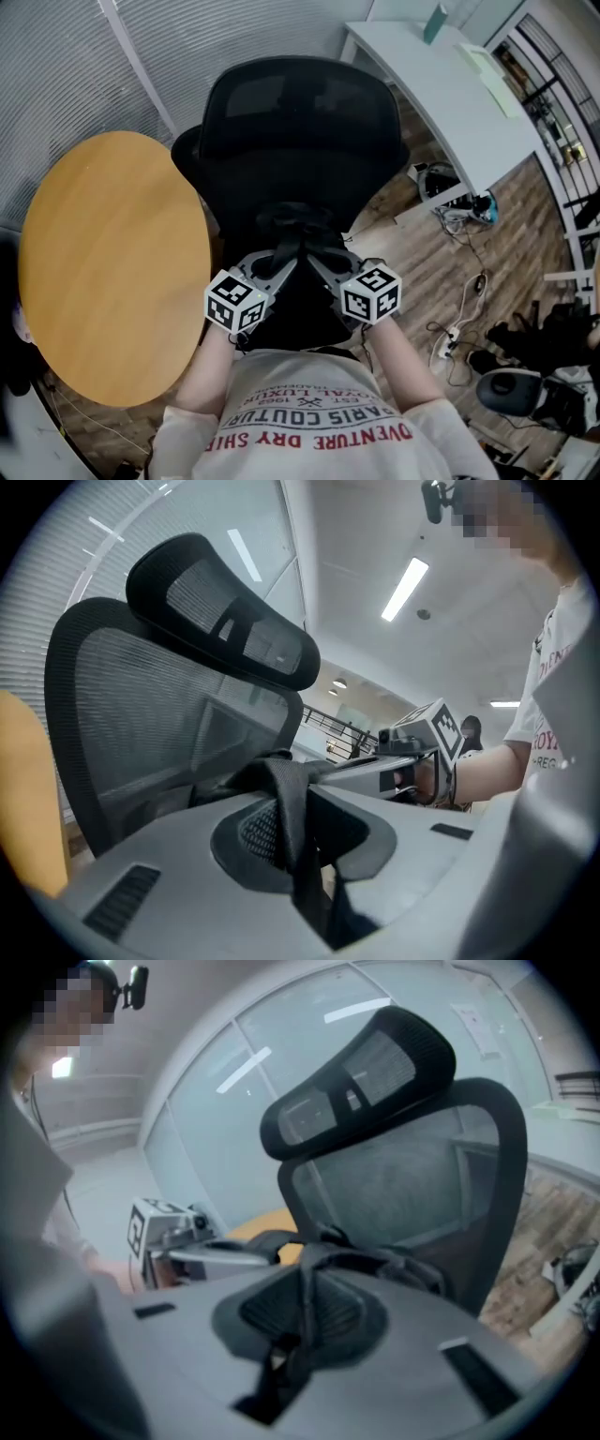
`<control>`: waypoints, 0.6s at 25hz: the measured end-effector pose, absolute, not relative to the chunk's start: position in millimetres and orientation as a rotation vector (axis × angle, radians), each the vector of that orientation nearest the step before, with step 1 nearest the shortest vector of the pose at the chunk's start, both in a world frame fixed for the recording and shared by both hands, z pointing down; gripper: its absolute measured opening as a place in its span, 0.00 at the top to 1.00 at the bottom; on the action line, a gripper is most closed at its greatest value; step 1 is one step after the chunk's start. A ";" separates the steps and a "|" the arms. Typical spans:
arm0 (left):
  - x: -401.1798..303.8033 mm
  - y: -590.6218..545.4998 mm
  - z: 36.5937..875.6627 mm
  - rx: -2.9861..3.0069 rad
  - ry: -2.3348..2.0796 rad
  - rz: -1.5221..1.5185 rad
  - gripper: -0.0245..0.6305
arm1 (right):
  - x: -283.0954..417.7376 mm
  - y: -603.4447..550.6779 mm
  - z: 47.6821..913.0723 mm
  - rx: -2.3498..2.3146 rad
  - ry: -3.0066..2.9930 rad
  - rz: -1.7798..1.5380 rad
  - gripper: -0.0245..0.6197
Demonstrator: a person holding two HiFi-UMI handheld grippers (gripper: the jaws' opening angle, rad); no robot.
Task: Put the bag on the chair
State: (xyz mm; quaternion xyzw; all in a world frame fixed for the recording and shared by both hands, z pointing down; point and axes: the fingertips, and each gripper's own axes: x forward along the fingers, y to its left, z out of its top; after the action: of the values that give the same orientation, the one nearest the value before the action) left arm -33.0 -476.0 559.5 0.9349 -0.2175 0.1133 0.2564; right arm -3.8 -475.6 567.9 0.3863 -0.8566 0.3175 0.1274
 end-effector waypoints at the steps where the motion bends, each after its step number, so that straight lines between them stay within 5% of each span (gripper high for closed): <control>1: -32.7 -474.9 566.8 2.523 -0.592 0.327 0.85 | -2.6 -474.0 574.6 1.122 -2.476 0.936 0.88; 15: -33.7 -453.3 645.2 2.390 -0.701 0.480 0.85 | -4.6 -459.0 638.7 1.107 -2.324 1.044 0.88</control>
State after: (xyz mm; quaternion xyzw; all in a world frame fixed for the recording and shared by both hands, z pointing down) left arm -33.7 -453.3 645.2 0.8994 -0.2639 0.1807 0.2980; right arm -4.6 -459.0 638.7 0.3918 -0.8229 0.3696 0.1811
